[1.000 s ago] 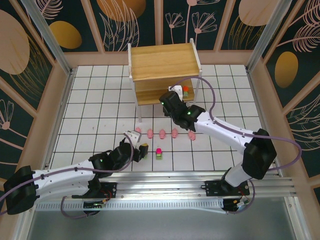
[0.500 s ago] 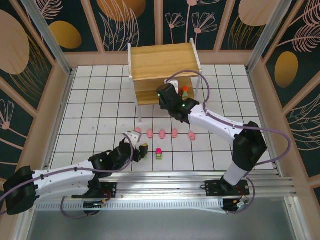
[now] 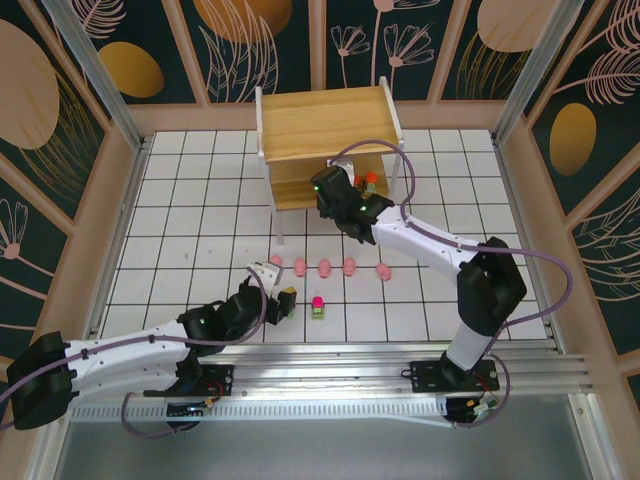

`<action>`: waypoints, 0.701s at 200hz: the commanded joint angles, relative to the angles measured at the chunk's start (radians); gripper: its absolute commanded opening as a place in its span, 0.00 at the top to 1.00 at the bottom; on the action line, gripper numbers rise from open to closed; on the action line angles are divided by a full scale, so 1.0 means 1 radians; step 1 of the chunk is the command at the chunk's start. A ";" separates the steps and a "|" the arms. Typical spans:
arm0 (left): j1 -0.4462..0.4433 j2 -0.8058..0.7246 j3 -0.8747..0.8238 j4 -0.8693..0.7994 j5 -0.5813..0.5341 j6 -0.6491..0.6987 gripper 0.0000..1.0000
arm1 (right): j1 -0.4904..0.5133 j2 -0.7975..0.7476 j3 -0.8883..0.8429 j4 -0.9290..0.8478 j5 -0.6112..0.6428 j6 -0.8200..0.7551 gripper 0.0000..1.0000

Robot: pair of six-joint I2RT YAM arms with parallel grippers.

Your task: Place and organize the plastic toys onto the shelf

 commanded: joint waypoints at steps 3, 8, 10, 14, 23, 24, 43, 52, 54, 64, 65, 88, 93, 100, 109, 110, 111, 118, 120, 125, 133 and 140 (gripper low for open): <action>-0.004 -0.014 -0.011 0.016 0.008 0.012 0.36 | -0.014 0.021 0.037 0.037 0.003 -0.018 0.80; -0.004 -0.014 -0.010 0.016 0.007 0.012 0.36 | -0.015 0.022 0.036 0.037 0.003 -0.020 0.79; -0.004 -0.014 -0.011 0.016 0.006 0.012 0.36 | -0.015 0.023 0.035 0.037 0.004 -0.019 0.79; -0.004 -0.014 -0.011 0.016 0.006 0.012 0.36 | -0.016 0.023 0.036 0.038 0.004 -0.020 0.78; -0.004 -0.014 -0.010 0.016 0.005 0.012 0.36 | -0.017 0.027 0.033 0.040 0.003 -0.018 0.77; -0.004 -0.015 -0.011 0.016 0.006 0.012 0.36 | -0.018 0.027 0.033 0.040 0.003 -0.018 0.77; -0.004 -0.019 -0.013 0.016 0.006 0.012 0.36 | -0.022 0.031 0.034 0.041 0.002 -0.020 0.76; -0.004 -0.020 -0.012 0.016 0.007 0.011 0.36 | -0.024 0.031 0.034 0.043 0.001 -0.020 0.76; -0.003 -0.020 -0.012 0.016 0.007 0.012 0.36 | -0.024 0.032 0.033 0.044 0.000 -0.020 0.76; -0.004 -0.020 -0.013 0.016 0.007 0.012 0.36 | -0.024 0.032 0.033 0.046 -0.002 -0.021 0.75; -0.004 -0.020 -0.013 0.016 0.008 0.011 0.36 | -0.024 0.032 0.033 0.047 -0.003 -0.021 0.75; -0.003 -0.019 -0.013 0.016 0.010 0.011 0.36 | -0.024 0.034 0.034 0.046 -0.003 -0.023 0.71; -0.004 -0.019 -0.013 0.016 0.010 0.012 0.36 | -0.024 0.034 0.032 0.046 -0.003 -0.023 0.70; -0.004 -0.019 -0.013 0.016 0.008 0.011 0.36 | -0.024 0.033 0.030 0.046 -0.003 -0.023 0.69; -0.004 -0.019 -0.013 0.016 0.007 0.011 0.36 | -0.024 0.031 0.026 0.046 -0.003 -0.022 0.67; -0.004 -0.019 -0.013 0.016 0.008 0.010 0.36 | -0.024 0.030 0.026 0.046 -0.004 -0.023 0.67; -0.004 -0.019 -0.012 0.016 0.008 0.010 0.36 | -0.024 0.030 0.025 0.046 -0.004 -0.022 0.67; -0.004 -0.019 -0.012 0.016 0.007 0.010 0.36 | -0.024 0.029 0.022 0.046 -0.006 -0.022 0.66; -0.004 -0.019 -0.013 0.016 0.007 0.011 0.36 | -0.025 0.027 0.021 0.046 -0.006 -0.022 0.65; -0.003 -0.019 -0.012 0.016 0.007 0.010 0.36 | -0.024 0.026 0.019 0.047 -0.007 -0.022 0.65; -0.004 -0.019 -0.012 0.016 0.008 0.010 0.36 | -0.024 0.023 0.017 0.048 -0.008 -0.022 0.63; -0.004 -0.019 -0.013 0.016 0.008 0.010 0.36 | -0.024 0.020 0.014 0.049 -0.008 -0.022 0.62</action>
